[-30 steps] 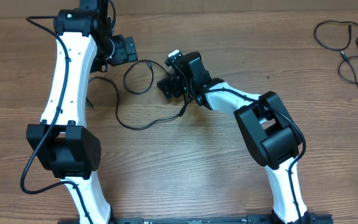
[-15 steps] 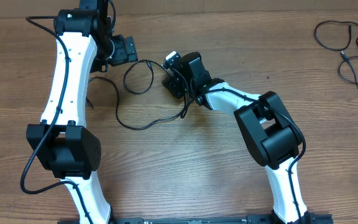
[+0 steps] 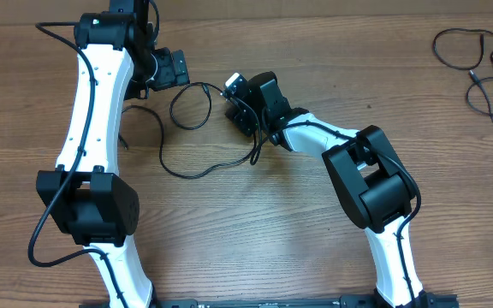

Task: Untangle cables

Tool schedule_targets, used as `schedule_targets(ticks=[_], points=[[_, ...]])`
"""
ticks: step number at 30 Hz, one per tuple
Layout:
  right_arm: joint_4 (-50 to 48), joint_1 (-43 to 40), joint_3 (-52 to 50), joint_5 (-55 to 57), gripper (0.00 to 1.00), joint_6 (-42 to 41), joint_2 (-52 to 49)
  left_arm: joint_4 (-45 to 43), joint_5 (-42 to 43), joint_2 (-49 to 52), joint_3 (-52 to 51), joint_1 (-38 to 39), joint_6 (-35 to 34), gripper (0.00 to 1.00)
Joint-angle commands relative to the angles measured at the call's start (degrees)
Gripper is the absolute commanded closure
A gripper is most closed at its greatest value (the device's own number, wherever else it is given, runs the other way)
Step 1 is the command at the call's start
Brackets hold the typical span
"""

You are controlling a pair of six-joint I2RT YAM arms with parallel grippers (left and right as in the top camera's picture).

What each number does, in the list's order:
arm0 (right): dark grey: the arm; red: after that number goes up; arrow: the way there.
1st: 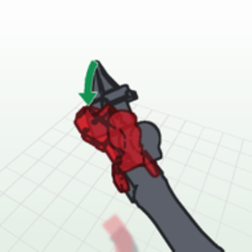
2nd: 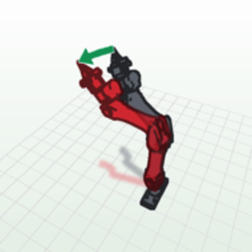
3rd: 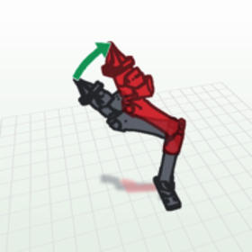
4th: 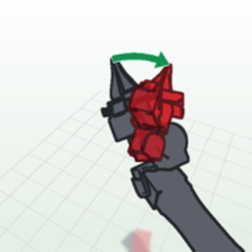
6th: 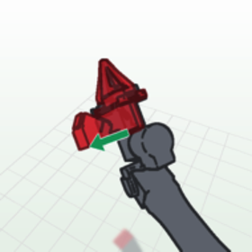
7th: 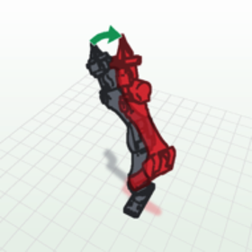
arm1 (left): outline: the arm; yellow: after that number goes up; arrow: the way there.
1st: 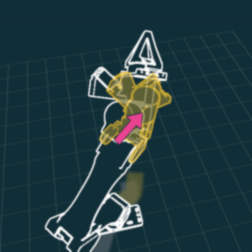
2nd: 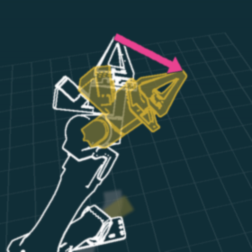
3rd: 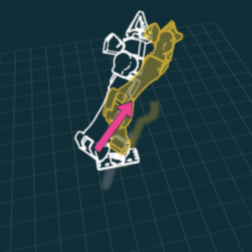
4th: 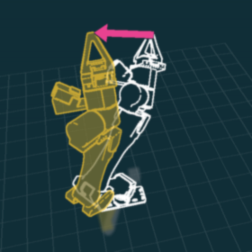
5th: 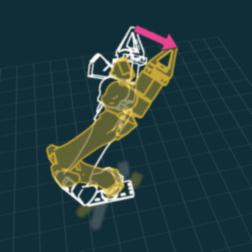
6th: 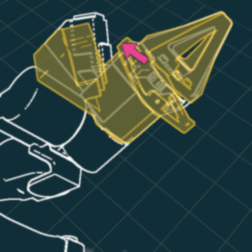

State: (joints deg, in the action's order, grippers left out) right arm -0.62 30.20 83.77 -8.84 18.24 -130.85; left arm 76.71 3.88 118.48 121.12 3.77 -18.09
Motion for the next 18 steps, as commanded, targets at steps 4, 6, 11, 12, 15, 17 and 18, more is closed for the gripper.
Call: schedule_targets(ticks=[4,6,11,12,15,17,18], points=[[0.6,0.1,-0.2,-0.3,0.73,0.2,-1.1,-0.1,0.2,-0.7,1.0,0.4,-0.8,0.0],[0.7,0.1,-0.2,-0.3,0.81,0.2,-1.1,-0.1,0.2,-0.7,1.0,0.4,-0.8,0.0],[0.7,0.1,-0.2,-0.3,0.93,-0.2,-1.1,-0.1,0.2,-0.7,1.0,0.4,-0.8,0.0],[0.7,0.1,-0.2,-0.3,0.94,-0.2,-1.1,-0.1,0.2,-0.7,1.0,0.4,-0.8,0.01],[0.7,0.1,-0.2,-0.3,0.96,-0.2,-1.1,-0.1,0.2,-0.7,1.0,0.4,-0.8,0.0],[0.7,0.1,-0.2,-0.2,0.96,-0.2,-1.1,-0.1,0.2,-0.7,1.0,0.4,-0.8,0.0],[0.7,0.1,-0.2,-0.2,0.96,-0.2,-1.1,-0.1,0.2,-0.7,1.0,0.4,-0.8,0.0]])
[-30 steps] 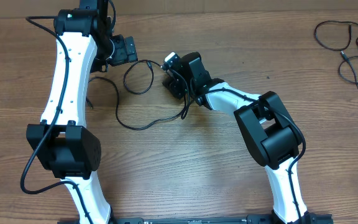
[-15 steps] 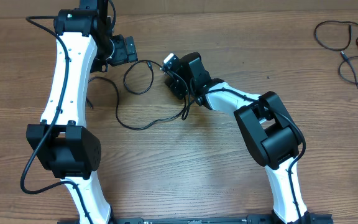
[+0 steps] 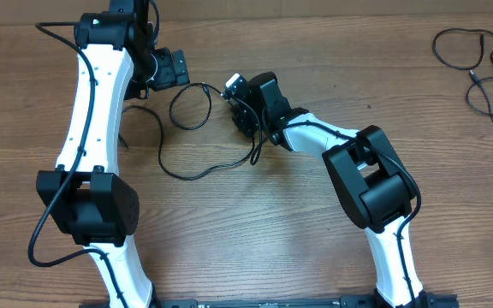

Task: Untangle cables

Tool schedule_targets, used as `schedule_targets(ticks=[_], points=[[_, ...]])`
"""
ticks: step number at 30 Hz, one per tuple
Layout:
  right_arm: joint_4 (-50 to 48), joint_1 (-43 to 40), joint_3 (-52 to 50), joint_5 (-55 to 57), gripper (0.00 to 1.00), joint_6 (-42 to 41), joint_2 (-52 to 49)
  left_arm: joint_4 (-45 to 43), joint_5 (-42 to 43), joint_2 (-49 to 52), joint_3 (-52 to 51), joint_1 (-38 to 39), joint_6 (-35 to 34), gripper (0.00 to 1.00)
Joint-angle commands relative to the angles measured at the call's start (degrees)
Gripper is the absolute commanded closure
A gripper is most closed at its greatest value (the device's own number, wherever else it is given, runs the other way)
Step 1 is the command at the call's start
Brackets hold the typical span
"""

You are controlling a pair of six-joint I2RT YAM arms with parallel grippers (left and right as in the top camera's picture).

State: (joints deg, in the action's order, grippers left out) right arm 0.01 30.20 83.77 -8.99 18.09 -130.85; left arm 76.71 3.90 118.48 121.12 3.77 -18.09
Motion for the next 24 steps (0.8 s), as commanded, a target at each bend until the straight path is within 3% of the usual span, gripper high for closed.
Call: schedule_targets(ticks=[1,12,24], points=[[0.1,0.1,-0.2,-0.1,0.96,-0.1,-1.1,-0.1,0.2,-0.7,1.0,0.4,-0.8,0.0],[2.0,-1.9,-0.2,6.8,0.96,-8.2,1.2,-0.1,0.2,-0.7,1.0,0.4,-0.8,0.01],[19.5,-8.3,-0.2,7.5,0.96,-14.7,16.0,-0.1,0.2,-0.7,1.0,0.4,-0.8,0.0]])
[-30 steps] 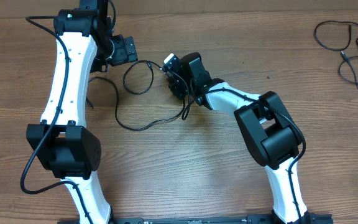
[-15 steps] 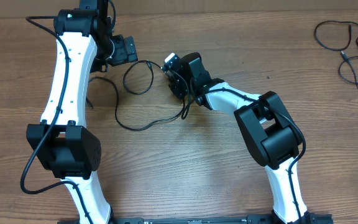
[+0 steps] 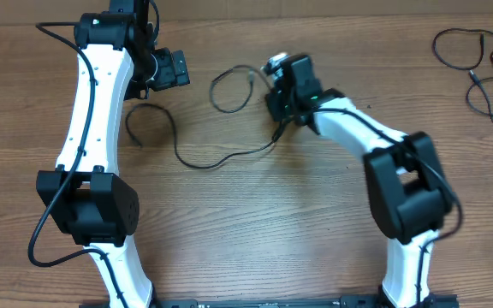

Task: Untangle cables

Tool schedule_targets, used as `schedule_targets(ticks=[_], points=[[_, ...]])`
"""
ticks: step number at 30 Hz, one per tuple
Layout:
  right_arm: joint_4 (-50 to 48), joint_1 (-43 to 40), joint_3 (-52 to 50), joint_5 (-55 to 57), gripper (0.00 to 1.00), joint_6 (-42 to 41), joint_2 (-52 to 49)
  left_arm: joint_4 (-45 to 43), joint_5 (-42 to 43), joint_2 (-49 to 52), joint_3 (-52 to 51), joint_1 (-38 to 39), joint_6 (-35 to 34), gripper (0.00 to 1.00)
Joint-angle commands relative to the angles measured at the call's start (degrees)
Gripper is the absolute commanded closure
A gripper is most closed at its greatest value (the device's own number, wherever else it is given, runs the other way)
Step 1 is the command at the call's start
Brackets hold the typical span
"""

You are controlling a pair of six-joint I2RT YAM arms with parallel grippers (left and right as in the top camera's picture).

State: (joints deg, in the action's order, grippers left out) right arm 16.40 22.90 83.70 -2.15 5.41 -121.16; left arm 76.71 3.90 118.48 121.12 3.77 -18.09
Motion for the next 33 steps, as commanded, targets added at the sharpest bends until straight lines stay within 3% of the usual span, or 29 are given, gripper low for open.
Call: schedule_targets(ticks=[1,17,27,28,31,33], points=[[4.7,-1.3,-0.1,1.0,0.96,-3.0,7.3,-0.1,0.2,-0.7,1.0,0.4,-0.8,0.01],[30.5,-3.4,-0.1,4.0,0.96,-8.9,17.3,-0.1,0.2,-0.7,1.0,0.4,-0.8,0.0],[30.4,-4.3,-0.9,3.4,0.96,-13.1,17.3,-0.1,0.2,-0.7,1.0,0.4,-0.8,0.0],[30.4,-4.3,-1.1,3.4,0.92,-13.1,17.3,-0.1,0.2,-0.7,1.0,0.4,-0.8,0.0],[30.5,-4.3,-1.2,3.3,0.52,-13.1,17.3,-0.1,0.2,-0.7,1.0,0.4,-0.8,0.0],[30.4,-4.3,-1.2,2.8,0.33,-13.1,17.3,-0.1,0.2,-0.7,1.0,0.4,-0.8,0.0]])
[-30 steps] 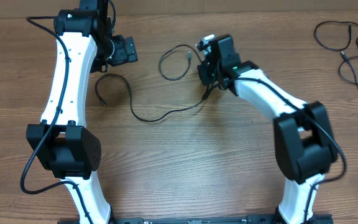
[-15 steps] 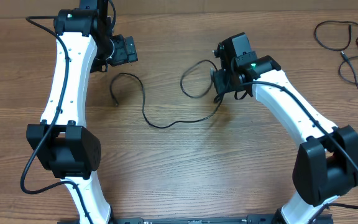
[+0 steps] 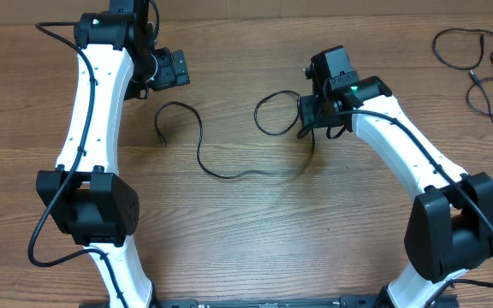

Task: Untangle cables

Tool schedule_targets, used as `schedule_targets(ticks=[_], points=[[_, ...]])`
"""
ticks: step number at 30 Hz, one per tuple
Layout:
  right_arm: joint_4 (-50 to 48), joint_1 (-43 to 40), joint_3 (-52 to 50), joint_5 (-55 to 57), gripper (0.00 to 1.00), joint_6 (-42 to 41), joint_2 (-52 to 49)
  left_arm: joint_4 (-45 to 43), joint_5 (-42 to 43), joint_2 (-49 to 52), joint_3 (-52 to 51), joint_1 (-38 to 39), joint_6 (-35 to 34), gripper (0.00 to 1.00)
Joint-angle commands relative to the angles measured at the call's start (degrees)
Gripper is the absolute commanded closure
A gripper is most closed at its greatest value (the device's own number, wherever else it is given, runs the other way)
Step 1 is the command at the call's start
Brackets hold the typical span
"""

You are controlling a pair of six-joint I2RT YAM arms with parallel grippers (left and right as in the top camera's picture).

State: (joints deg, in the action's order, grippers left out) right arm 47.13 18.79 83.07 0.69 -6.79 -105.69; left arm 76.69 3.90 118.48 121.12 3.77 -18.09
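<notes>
A thin black cable (image 3: 200, 152) lies across the middle of the table in the overhead view. Its free left end hooks down at the left, it snakes to the right, and it forms a small loop (image 3: 264, 125) beside my right gripper (image 3: 309, 117). That gripper is shut on the cable just right of the loop, its fingertips hidden under the wrist. At the back left my left gripper (image 3: 170, 68) hangs clear of the cable; its fingers do not show well enough to tell their state.
A second bundle of black cables (image 3: 478, 60) lies at the far right back corner. My left arm's white links (image 3: 92, 111) run down the left side, and the right arm's links (image 3: 409, 154) cross the right side.
My right gripper has moved to the right with the cable, from the back middle to right of centre. The whole cable has shifted right, and its left end now lies clear of the left arm.
At first my right gripper sat at the table's centre on the cable, whose left part ran under the left arm. Then it was farther back and right with the cable stretched. Now it is farther right still. The left arm has stayed still throughout.
</notes>
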Motion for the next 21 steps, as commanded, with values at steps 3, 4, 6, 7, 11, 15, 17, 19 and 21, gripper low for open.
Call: schedule_targets(ticks=[3,4,6,7,11,15,17,19,21], points=[[-0.3,-0.2,-0.6,-3.8,0.0,-0.9,1.8,-0.1,0.2,-0.7,1.0,0.4,-0.8,0.0],[-0.2,-0.2,-0.6,-6.2,0.0,-0.9,1.8,-0.1,0.2,-0.7,1.0,0.4,-0.8,0.0],[-0.3,-0.2,-0.6,-11.9,0.0,-0.9,1.8,-0.1,0.2,-0.7,1.0,0.4,-0.8,0.01],[-0.3,-0.2,-0.6,-14.3,0.0,-0.9,1.8,-0.1,0.2,-0.7,1.0,0.4,-0.8,0.0],[-0.1,0.1,-0.6,-20.0,0.0,-0.7,1.8,-0.1,0.2,-0.7,1.0,0.4,-0.8,0.0],[3.4,0.9,-0.6,-20.0,0.0,-0.2,1.8,-0.1,0.2,-0.7,1.0,0.4,-0.8,0.0],[5.9,1.6,-0.9,-19.9,0.0,4.6,1.8,-0.1,0.2,-0.7,1.0,0.4,-0.8,0.0],[7.1,2.6,-1.9,-19.9,0.0,12.1,1.8,-0.1,0.2,-0.7,1.0,0.4,-0.8,0.0],[7.0,3.7,-3.5,-19.9,0.02,19.9,1.7,-0.1,0.2,-0.7,1.0,0.4,-0.8,0.0]])
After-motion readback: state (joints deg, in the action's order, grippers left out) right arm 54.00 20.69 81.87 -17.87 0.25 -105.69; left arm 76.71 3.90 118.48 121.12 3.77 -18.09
